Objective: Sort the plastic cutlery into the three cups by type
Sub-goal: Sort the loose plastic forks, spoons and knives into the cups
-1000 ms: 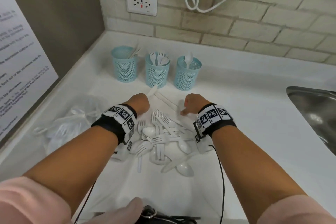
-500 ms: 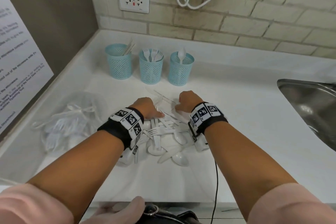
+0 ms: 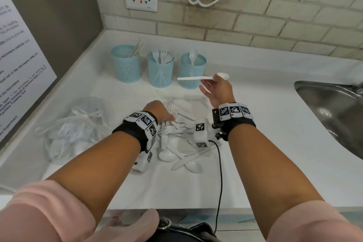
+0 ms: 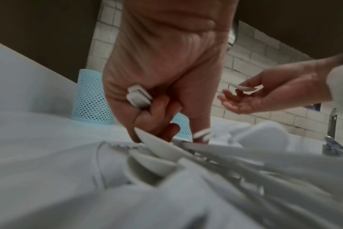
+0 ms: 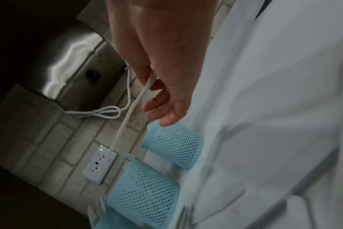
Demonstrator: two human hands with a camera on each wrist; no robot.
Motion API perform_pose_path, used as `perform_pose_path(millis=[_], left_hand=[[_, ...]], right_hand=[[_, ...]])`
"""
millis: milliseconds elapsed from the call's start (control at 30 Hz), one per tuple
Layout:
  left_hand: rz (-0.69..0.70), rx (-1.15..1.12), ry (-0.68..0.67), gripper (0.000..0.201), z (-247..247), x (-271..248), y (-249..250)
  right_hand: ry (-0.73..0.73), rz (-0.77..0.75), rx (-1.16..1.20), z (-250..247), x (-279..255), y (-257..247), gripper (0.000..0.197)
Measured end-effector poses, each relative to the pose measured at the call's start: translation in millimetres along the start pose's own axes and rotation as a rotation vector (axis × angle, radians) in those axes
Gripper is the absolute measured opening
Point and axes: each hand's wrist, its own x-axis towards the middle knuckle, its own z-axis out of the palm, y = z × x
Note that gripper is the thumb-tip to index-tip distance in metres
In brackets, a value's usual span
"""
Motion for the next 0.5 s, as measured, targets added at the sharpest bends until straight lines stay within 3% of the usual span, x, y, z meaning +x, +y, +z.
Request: perform_pose_path(millis=[100,167,267,367,433,500], left_hand=[[-0.029,-0.075,-0.013,0.028,0,3,0],[-0.035,-0.081,-0.003,0.034,1,2,-2],[-0.032,-0.121,0.029,0.043,1,2,-4],[-0.016,-0.182,0.033,0.028,0,5,-6],[-0.026,-0.262,0.03,0.033,-1,5,-7],[-0.049,-0.361,0.02,0.034,-2,6,-10]], right_hand=[[0.019,-0.008,0.137,10,-4,-5,0.013],[0.03,-0.007,-0.031,13,-7,-4,0.008],[-0.135,0.019,-0.821,9,-11,8,0.014],[-0.377,0.029,-1.691,3,-13,29,0.032],[-0.38,-0.055,-1.914,1,-15,43,0.037],[-0.363,-0.112,-1.933,1,-14,53,0.037]])
